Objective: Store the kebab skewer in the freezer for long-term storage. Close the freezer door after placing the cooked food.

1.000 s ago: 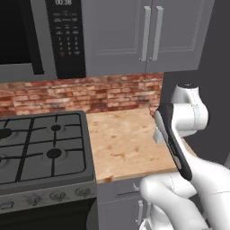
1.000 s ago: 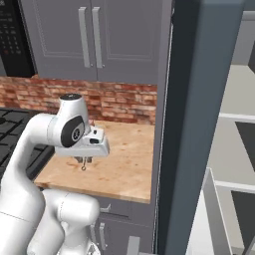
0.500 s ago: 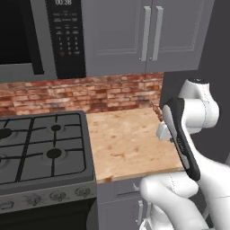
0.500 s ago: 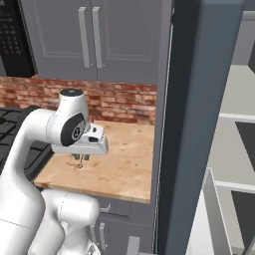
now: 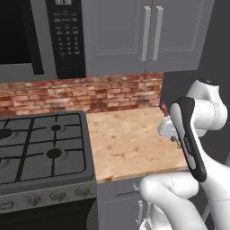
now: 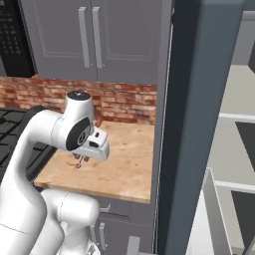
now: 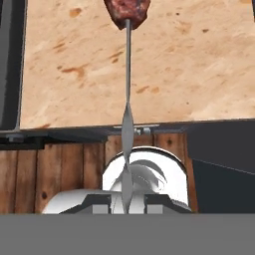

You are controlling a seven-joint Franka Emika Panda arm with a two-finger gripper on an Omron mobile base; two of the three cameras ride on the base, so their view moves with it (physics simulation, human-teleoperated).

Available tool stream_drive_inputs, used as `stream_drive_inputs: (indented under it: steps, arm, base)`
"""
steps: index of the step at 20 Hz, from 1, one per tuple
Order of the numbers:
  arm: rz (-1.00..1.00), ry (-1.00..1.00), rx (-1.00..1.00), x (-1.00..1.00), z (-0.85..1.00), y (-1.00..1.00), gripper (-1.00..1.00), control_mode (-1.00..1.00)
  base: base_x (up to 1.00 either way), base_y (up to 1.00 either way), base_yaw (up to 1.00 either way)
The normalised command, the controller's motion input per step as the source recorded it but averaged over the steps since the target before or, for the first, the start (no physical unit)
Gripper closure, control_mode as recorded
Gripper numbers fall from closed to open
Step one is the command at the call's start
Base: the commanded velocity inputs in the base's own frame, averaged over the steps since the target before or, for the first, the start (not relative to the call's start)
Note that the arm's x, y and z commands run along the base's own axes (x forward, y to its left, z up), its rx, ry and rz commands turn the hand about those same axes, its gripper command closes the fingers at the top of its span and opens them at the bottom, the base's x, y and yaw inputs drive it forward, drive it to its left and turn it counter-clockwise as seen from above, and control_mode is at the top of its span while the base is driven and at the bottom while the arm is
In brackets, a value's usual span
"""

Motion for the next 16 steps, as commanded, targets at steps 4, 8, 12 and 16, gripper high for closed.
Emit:
stream_drive_inputs:
  steps: [4,8,12,16]
  arm:
    - [-0.18,0.06,-0.01,0.00,0.02,0.00,1.00,-1.00]
    - [-0.07,-0.01,-0.03,-0.11,0.00,0.00,1.00,-1.00]
    - [0.00,-0.14,-0.04,-0.28,0.00,0.00,1.00,-1.00]
    - [0.00,-0.18,-0.05,-0.30,0.00,0.00,1.00,-1.00]
  base:
    - [0.00,0.00,0.00]
    - [0.00,0.00,0.00]
    - [0.00,0.00,0.00]
    - [0.00,0.00,0.00]
